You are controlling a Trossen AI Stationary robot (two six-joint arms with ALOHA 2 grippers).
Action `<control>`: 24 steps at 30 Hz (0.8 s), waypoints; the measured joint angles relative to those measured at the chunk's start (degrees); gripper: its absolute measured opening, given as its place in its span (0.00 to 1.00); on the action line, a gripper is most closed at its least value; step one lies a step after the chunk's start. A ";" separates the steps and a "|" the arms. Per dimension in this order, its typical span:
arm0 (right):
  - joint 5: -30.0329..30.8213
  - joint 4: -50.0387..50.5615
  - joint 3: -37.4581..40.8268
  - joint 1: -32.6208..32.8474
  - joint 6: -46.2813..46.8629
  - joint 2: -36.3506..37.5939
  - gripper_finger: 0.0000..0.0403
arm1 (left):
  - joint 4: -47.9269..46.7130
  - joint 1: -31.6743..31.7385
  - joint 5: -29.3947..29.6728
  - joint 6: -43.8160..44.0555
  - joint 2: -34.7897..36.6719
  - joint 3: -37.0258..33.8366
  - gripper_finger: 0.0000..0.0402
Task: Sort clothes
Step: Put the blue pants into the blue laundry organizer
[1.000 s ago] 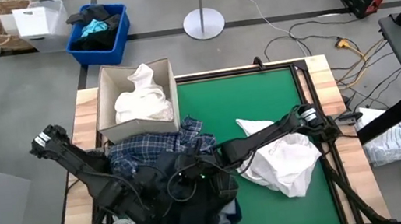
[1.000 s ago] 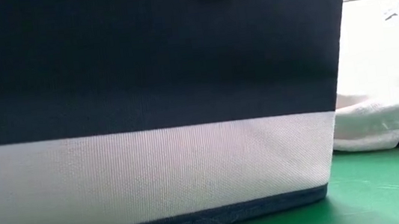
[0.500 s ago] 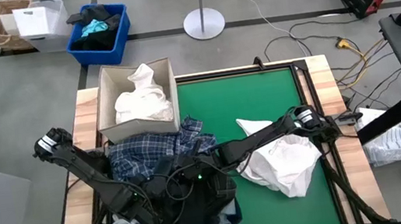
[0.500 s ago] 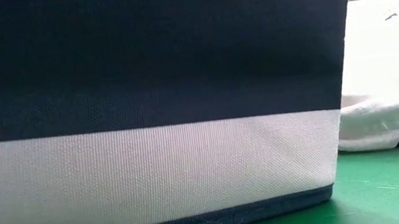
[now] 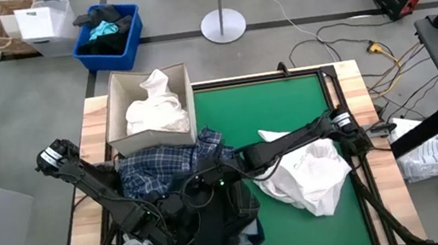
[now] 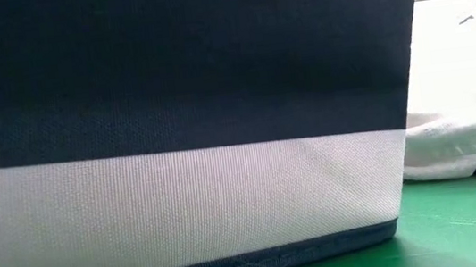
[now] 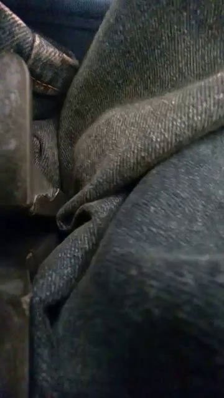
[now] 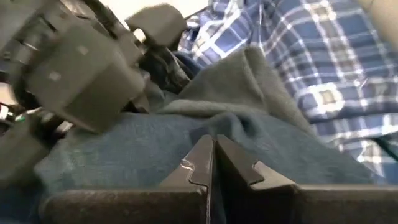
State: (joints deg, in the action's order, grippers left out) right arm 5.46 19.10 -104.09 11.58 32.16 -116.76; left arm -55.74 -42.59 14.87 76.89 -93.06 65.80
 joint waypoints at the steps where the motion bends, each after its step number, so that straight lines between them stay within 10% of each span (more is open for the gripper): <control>1: 0.02 0.69 0.00 -0.01 -0.15 0.69 0.03 | -0.01 0.00 0.00 -0.18 -0.02 -0.11 0.00; 24: -0.92 22.84 -0.24 2.46 -2.79 14.21 0.03 | -14.28 -0.17 1.45 -9.23 -0.62 13.20 0.00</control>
State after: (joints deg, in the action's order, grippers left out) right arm 4.54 41.95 -104.33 14.04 29.36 -102.55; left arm -70.03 -42.76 16.33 67.65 -93.68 79.00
